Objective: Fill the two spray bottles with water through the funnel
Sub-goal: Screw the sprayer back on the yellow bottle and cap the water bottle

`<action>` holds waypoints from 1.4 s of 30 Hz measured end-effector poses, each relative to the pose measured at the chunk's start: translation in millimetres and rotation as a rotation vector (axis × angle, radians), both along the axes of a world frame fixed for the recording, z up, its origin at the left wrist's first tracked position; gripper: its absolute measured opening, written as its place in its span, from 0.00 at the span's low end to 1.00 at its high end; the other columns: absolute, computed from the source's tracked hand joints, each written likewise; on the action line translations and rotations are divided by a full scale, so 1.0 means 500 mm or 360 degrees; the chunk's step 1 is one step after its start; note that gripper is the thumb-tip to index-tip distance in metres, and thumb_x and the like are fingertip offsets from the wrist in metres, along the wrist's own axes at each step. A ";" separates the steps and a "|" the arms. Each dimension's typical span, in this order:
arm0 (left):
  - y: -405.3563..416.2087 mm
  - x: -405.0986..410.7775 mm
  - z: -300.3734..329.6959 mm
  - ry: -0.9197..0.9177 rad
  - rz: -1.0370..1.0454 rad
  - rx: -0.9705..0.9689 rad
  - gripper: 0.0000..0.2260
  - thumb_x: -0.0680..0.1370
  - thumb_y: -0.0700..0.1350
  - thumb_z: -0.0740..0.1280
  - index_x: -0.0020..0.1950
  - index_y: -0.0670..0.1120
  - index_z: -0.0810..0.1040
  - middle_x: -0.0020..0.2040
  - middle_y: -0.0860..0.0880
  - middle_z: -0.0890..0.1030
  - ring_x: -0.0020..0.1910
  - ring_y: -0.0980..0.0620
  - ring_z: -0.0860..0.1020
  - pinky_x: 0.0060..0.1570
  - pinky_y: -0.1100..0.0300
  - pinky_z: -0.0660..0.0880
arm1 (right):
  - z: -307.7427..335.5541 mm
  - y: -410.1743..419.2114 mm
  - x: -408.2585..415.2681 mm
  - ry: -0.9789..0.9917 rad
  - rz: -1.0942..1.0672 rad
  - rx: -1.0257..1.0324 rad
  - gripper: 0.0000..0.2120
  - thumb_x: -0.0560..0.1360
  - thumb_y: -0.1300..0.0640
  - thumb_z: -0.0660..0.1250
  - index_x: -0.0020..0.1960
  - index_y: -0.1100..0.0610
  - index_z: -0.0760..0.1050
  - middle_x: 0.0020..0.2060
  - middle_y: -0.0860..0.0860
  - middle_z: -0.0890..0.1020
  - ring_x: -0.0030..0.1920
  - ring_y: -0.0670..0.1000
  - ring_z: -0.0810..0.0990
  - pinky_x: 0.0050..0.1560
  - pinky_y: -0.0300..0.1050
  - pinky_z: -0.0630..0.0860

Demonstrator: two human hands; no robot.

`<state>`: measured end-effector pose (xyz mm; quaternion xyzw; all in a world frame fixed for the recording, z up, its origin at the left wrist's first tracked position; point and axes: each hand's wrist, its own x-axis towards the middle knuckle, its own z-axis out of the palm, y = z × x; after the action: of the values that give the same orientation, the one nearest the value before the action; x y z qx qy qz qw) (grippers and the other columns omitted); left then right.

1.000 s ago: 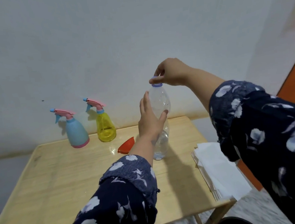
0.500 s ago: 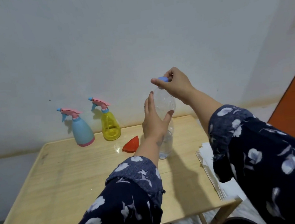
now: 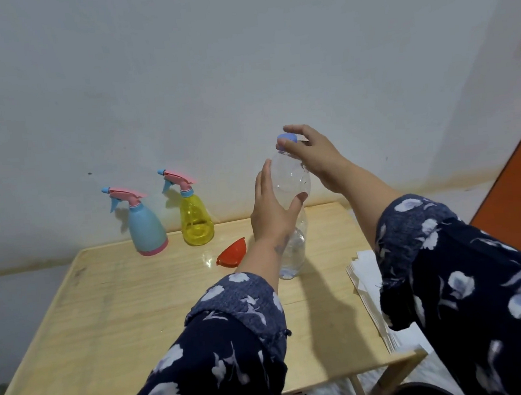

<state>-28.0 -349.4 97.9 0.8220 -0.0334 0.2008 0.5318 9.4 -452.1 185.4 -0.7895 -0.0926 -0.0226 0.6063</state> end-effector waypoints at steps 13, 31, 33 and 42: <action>0.083 -0.006 -0.018 0.0266 -0.0341 0.0414 0.54 0.72 0.47 0.75 0.75 0.57 0.30 0.79 0.56 0.42 0.76 0.55 0.53 0.68 0.57 0.59 | -0.093 -0.009 -0.043 -0.0089 -0.0139 0.0165 0.30 0.76 0.40 0.64 0.74 0.46 0.59 0.71 0.52 0.67 0.71 0.48 0.65 0.66 0.43 0.62; 0.266 0.137 -0.188 0.0219 -0.0899 0.2934 0.40 0.73 0.46 0.70 0.78 0.54 0.49 0.80 0.51 0.44 0.78 0.47 0.38 0.73 0.37 0.43 | -0.373 0.097 -0.072 0.0058 -0.0694 -0.0007 0.53 0.63 0.52 0.80 0.74 0.43 0.46 0.68 0.51 0.67 0.65 0.49 0.70 0.61 0.40 0.69; 0.260 0.156 -0.186 0.0207 -0.0951 0.2961 0.39 0.72 0.46 0.72 0.77 0.53 0.53 0.79 0.50 0.52 0.78 0.47 0.45 0.74 0.40 0.47 | -0.375 0.100 -0.071 0.0035 -0.0761 -0.0019 0.49 0.63 0.51 0.79 0.71 0.40 0.49 0.66 0.50 0.69 0.63 0.48 0.72 0.57 0.37 0.71; 0.264 0.221 -0.156 -0.0179 -0.0905 0.2507 0.24 0.75 0.61 0.63 0.69 0.55 0.68 0.67 0.53 0.71 0.69 0.48 0.65 0.68 0.47 0.58 | -0.364 0.080 -0.051 0.0002 -0.0852 -0.0136 0.46 0.61 0.53 0.81 0.67 0.43 0.55 0.57 0.49 0.74 0.56 0.49 0.77 0.54 0.40 0.73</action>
<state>82.7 -217.5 19.9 0.9021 -0.3962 0.0176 -0.1699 -16.1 -412.1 3.5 -0.8109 0.1190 -0.1776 0.5448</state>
